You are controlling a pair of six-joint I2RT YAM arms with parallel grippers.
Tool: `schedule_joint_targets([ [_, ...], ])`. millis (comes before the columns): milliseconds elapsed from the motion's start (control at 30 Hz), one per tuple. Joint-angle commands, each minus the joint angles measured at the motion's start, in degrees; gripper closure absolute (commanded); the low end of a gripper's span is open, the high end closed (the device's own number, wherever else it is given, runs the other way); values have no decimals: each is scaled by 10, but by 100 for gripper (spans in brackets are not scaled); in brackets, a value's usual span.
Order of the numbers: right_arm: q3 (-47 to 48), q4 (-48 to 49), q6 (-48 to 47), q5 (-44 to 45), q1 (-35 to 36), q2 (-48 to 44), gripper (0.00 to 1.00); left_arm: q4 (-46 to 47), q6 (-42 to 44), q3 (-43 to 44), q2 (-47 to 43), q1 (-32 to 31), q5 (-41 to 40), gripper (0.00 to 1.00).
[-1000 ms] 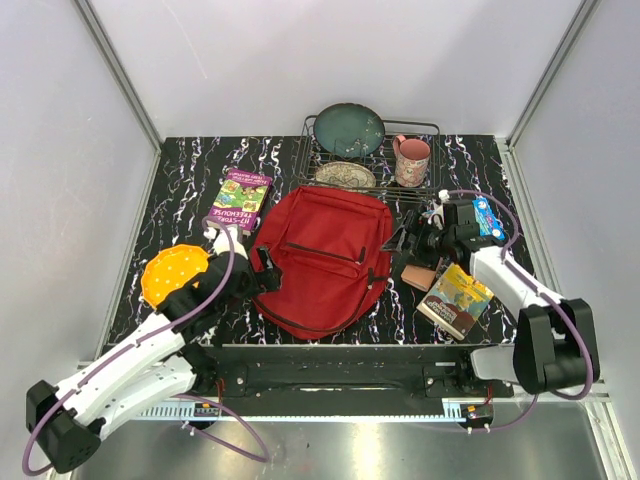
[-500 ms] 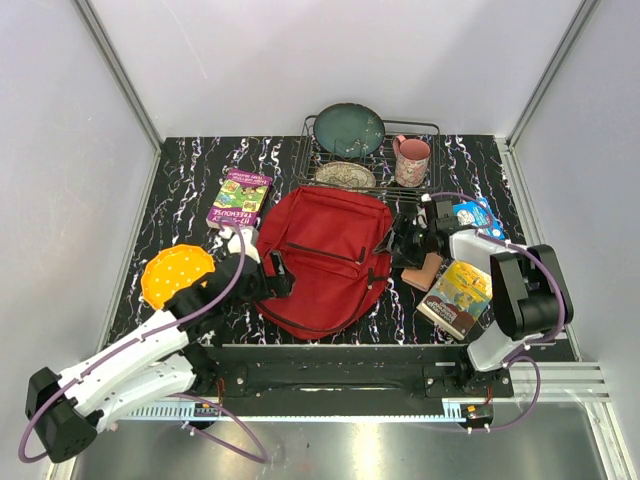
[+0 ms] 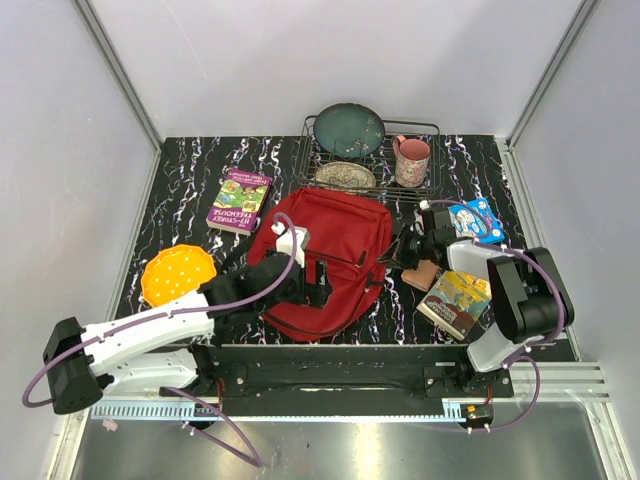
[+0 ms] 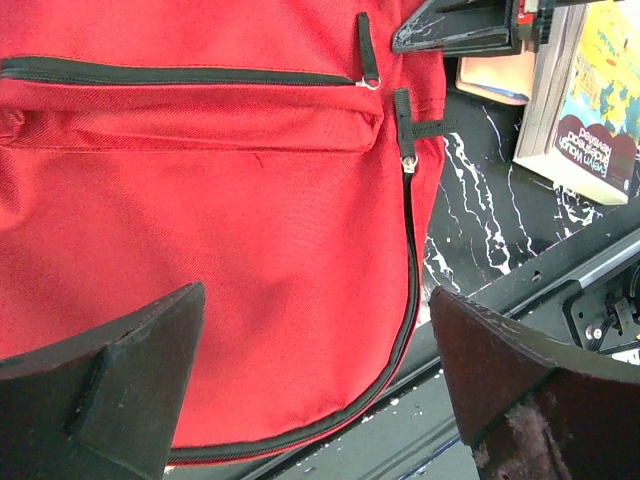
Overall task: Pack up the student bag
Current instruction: Unzip the student bag at the center of the board.
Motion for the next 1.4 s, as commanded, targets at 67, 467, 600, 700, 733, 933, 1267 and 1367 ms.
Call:
schedule_joint_targets([
  [67, -49, 61, 45, 33, 30, -99, 100, 48, 7, 71, 68, -23, -3, 1],
  [467, -75, 41, 83, 79, 58, -204, 100, 100, -2, 149, 223, -65, 9, 13],
  [600, -78, 21, 84, 86, 61, -241, 100, 104, -28, 162, 248, -71, 1, 21],
  [700, -80, 9, 85, 95, 61, -263, 100, 102, -37, 177, 269, -75, -9, 30],
  [733, -80, 7, 86, 99, 60, -266, 100, 103, -39, 182, 273, -76, -13, 31],
  [933, -82, -3, 83, 100, 61, -283, 100, 100, -38, 215, 298, -82, -27, 39],
  [1267, -84, -20, 78, 99, 64, -296, 100, 59, -55, 250, 331, -82, -88, 53],
  [1367, -81, -26, 75, 100, 64, -306, 100, 49, -61, 251, 338, -82, -93, 55],
])
